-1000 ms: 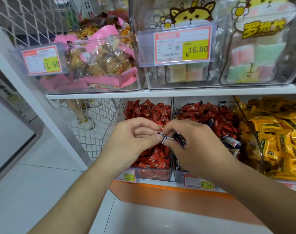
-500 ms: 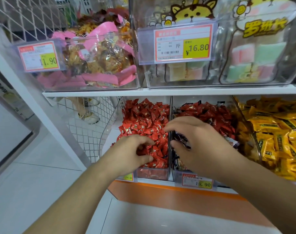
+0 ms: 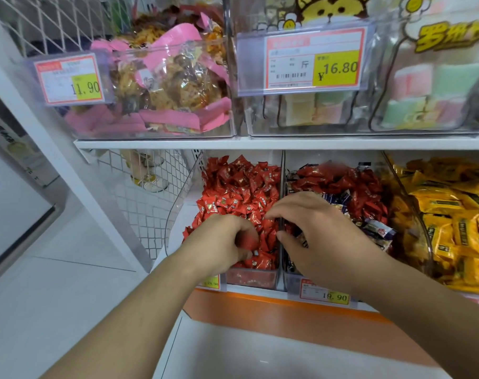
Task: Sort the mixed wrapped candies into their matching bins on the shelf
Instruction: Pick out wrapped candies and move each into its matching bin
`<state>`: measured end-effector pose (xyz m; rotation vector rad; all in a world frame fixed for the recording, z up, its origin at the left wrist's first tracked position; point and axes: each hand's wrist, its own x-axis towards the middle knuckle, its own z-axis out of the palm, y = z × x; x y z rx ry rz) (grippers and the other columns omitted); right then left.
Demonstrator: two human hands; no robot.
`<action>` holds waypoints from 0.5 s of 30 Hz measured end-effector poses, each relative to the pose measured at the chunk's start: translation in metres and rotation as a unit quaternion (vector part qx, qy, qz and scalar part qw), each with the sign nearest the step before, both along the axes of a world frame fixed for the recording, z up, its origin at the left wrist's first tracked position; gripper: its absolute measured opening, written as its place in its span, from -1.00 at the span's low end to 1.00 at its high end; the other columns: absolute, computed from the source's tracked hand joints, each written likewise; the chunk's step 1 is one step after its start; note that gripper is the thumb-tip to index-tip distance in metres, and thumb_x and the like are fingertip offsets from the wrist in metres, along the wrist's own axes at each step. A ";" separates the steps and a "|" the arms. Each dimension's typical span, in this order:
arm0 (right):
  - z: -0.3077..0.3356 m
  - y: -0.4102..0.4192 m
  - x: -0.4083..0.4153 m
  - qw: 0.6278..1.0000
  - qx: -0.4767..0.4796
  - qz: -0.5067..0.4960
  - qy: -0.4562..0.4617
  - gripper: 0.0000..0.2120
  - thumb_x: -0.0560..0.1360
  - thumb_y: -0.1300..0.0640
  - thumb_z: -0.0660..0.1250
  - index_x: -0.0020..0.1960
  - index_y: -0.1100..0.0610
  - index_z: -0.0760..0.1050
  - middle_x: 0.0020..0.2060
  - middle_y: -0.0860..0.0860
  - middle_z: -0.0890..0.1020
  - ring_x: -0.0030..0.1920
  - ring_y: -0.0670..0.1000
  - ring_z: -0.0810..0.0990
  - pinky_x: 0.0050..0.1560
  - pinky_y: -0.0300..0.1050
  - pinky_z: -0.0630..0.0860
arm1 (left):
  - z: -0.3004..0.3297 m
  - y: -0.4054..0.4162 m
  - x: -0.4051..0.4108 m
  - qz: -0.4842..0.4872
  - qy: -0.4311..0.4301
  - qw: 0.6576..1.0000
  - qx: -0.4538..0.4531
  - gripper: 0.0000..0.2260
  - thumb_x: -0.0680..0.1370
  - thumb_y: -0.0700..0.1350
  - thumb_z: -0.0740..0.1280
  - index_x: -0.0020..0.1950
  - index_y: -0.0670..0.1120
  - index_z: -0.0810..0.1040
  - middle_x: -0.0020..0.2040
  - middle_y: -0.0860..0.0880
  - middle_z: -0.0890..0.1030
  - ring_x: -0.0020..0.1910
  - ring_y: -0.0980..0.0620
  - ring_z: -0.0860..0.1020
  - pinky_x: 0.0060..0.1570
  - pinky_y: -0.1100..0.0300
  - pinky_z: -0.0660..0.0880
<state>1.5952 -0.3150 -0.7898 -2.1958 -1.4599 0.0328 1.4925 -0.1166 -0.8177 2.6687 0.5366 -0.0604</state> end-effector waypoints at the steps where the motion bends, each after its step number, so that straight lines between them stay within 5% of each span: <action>1: 0.000 0.000 0.000 1.000 0.000 0.000 0.000 -0.68 0.64 0.09 0.31 0.38 -0.08 0.53 0.31 -0.22 0.50 0.41 -0.23 0.30 0.32 -0.47 0.11 | 0.001 0.002 -0.002 0.007 -0.016 1.000 -0.006 -0.72 0.45 -0.01 0.60 0.11 0.22 0.68 -0.10 0.22 0.58 -0.14 0.24 0.54 -0.22 0.45 0.39; 4: 0.001 -0.002 0.000 1.000 -0.002 0.001 0.000 -0.68 0.64 0.09 0.31 0.38 -0.08 0.51 0.32 -0.22 0.49 0.43 -0.23 0.28 0.32 -0.46 0.11 | 0.010 0.010 -0.010 0.039 -0.056 0.997 -0.034 -0.76 0.46 -0.05 0.60 0.06 0.20 0.69 -0.20 0.25 0.57 -0.24 0.37 0.52 -0.30 0.53 0.34; 9: 0.002 -0.002 0.001 1.000 -0.010 0.003 -0.004 -0.67 0.65 0.09 0.30 0.40 -0.08 0.49 0.35 -0.22 0.48 0.44 -0.24 0.24 0.28 -0.56 0.02 | 0.023 0.024 -0.024 0.098 -0.076 0.992 0.000 -0.76 0.51 -0.07 0.56 0.07 0.23 0.66 -0.13 0.18 0.58 -0.21 0.22 0.55 -0.33 0.49 0.37; 13: 0.003 -0.003 0.000 1.000 -0.011 0.004 -0.006 -0.66 0.65 0.09 0.30 0.41 -0.08 0.48 0.36 -0.22 0.47 0.46 -0.24 0.23 0.34 -0.48 0.06 | 0.017 0.024 -0.021 0.044 -0.068 0.988 0.129 -0.66 0.48 -0.03 0.52 0.24 0.19 0.64 0.26 0.18 0.52 0.29 0.06 0.43 0.32 0.19 0.33; 15: 0.003 -0.003 0.000 1.000 -0.013 0.004 -0.007 -0.65 0.65 0.10 0.30 0.41 -0.08 0.48 0.36 -0.22 0.47 0.45 -0.24 0.24 0.30 -0.53 0.04 | 0.016 0.015 -0.014 0.014 -0.066 0.986 0.151 -0.68 0.49 0.03 0.50 0.24 0.21 0.63 0.26 0.26 0.51 0.32 0.10 0.38 0.38 0.12 0.25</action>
